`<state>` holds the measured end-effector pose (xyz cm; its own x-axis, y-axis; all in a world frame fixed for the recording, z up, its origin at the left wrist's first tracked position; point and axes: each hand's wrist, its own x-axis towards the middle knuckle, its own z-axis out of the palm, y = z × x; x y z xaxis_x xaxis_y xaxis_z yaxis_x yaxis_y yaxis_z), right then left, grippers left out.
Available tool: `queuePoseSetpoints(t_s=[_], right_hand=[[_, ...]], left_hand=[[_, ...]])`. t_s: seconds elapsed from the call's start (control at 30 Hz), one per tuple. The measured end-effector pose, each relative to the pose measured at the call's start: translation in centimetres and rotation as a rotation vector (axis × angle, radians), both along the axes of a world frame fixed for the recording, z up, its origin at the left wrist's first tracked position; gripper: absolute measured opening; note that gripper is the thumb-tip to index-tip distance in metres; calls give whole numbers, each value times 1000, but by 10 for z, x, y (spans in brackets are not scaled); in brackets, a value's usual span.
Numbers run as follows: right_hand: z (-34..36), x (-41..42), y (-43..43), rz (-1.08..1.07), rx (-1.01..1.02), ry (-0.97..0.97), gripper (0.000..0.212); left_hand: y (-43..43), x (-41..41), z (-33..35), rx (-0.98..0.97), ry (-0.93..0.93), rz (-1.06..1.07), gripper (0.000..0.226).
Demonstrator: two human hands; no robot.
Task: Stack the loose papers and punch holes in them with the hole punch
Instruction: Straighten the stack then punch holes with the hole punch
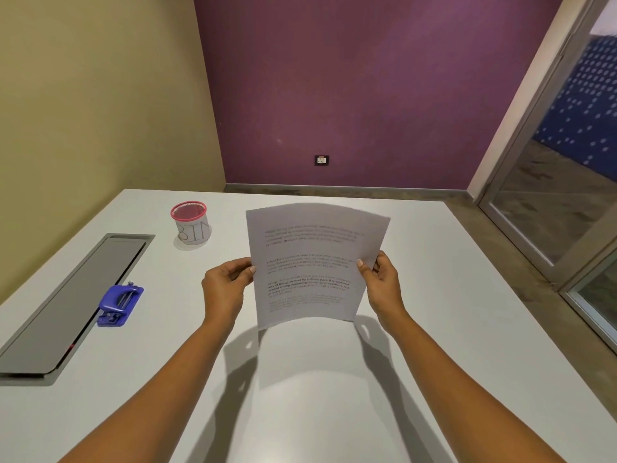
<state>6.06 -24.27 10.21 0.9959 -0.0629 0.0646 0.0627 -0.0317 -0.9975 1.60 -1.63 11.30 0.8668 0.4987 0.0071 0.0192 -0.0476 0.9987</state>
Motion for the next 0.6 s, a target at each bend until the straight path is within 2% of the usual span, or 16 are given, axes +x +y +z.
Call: queuePoseSetpoints(t_s=[0.27, 0.6], right_hand=[[-11, -2, -7, -86, -76, -25, 6], [-13, -1, -10, -103, -69, -24, 5]], left_hand=[[3, -2, -4, 30, 53, 1, 22], [2, -3, -4, 68, 44, 6, 26]])
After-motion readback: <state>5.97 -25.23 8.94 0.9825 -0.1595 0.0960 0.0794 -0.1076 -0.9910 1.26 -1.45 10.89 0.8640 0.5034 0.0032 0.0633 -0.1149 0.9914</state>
